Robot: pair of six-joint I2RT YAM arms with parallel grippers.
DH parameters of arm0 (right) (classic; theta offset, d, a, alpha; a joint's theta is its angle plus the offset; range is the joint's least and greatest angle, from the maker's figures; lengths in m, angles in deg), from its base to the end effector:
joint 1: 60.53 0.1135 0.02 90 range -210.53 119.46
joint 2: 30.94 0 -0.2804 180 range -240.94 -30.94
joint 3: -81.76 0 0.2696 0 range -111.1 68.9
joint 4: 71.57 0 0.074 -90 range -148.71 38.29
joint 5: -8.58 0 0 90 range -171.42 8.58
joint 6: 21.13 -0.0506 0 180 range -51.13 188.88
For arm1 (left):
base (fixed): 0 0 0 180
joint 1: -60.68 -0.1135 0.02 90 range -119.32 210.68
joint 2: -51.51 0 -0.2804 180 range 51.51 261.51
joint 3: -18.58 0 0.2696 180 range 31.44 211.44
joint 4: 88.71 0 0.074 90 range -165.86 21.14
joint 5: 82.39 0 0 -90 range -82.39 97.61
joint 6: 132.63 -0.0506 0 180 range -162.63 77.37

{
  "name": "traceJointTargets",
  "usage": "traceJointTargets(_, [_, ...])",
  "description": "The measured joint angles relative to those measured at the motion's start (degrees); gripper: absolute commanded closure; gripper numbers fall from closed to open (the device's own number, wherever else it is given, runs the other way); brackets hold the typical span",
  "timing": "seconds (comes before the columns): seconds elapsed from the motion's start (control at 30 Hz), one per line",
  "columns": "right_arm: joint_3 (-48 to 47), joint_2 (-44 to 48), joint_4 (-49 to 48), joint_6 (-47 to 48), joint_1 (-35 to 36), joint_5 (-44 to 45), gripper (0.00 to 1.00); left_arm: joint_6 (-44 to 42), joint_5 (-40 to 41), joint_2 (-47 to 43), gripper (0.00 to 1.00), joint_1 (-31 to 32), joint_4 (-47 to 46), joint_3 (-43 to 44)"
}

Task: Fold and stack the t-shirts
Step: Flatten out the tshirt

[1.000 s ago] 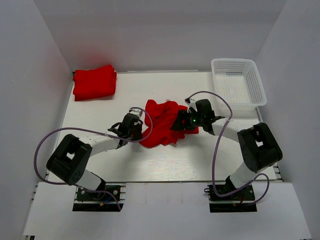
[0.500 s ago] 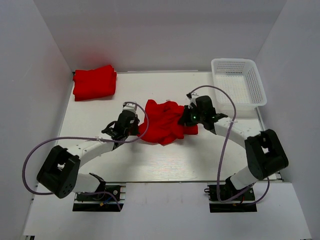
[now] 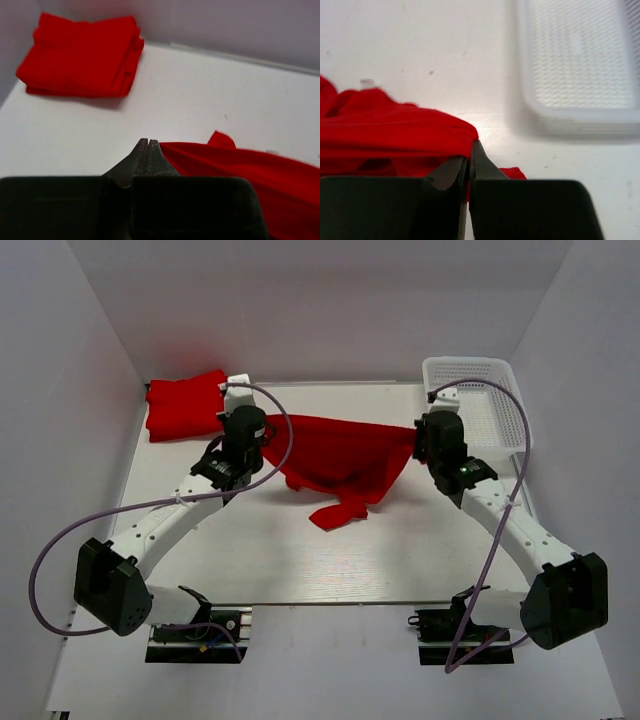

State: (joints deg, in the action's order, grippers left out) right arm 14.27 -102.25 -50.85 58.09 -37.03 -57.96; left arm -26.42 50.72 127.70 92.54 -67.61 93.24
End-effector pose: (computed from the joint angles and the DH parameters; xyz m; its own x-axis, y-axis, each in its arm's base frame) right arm 0.2911 0.1046 0.3111 -0.3805 0.0217 -0.9245 0.0382 0.9992 0.0077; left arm 0.2943 -0.1422 0.3359 -0.2718 -0.0710 -0.9597 -0.2357 0.9718 -0.0052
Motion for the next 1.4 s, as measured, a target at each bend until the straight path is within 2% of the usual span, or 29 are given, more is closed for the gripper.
traceJointTargets(0.2, [-8.26, 2.34, -0.15, 7.63, -1.01, 2.62, 1.00, -10.80, 0.37, -0.68, 1.00, 0.04, -5.66, 6.69])
traceJointTargets(0.4, [-16.09, 10.60, -0.63, 16.85, -1.33, -4.79, 1.00, -19.45, -6.45, -6.82, 1.00, 0.09, -9.64, 11.43])
traceJointTargets(0.53, [-23.30, 14.19, 0.57, 21.77, -1.36, -10.97, 1.00, -23.45, -11.63, -11.32, 1.00, 0.09, -10.29, 17.75])
traceJointTargets(0.87, [-45.90, 17.59, 9.92, 29.16, -1.38, -28.55, 1.00, -28.11, -29.55, -18.78, 1.00, 0.24, -4.94, 35.01])
traceJointTargets(1.03, [-54.97, 19.47, 11.91, 29.70, -1.42, -35.87, 1.00, -28.09, -41.05, -18.38, 1.00, 0.26, 0.46, 49.13])
traceJointTargets(1.2, [-57.02, 21.03, 9.97, 29.73, -1.42, -38.10, 1.00, -27.74, -45.35, -18.58, 1.00, 0.20, 0.68, 53.88])
traceJointTargets(1.3, [-56.04, 20.44, 8.35, 29.73, -1.42, -37.44, 1.00, -27.87, -45.11, -18.29, 1.00, 0.17, -0.46, 52.48])
traceJointTargets(1.4, [-51.04, 19.28, 4.11, 29.70, -1.42, -34.51, 1.00, -28.92, -42.71, -16.85, 1.00, 0.11, -2.82, 49.13])
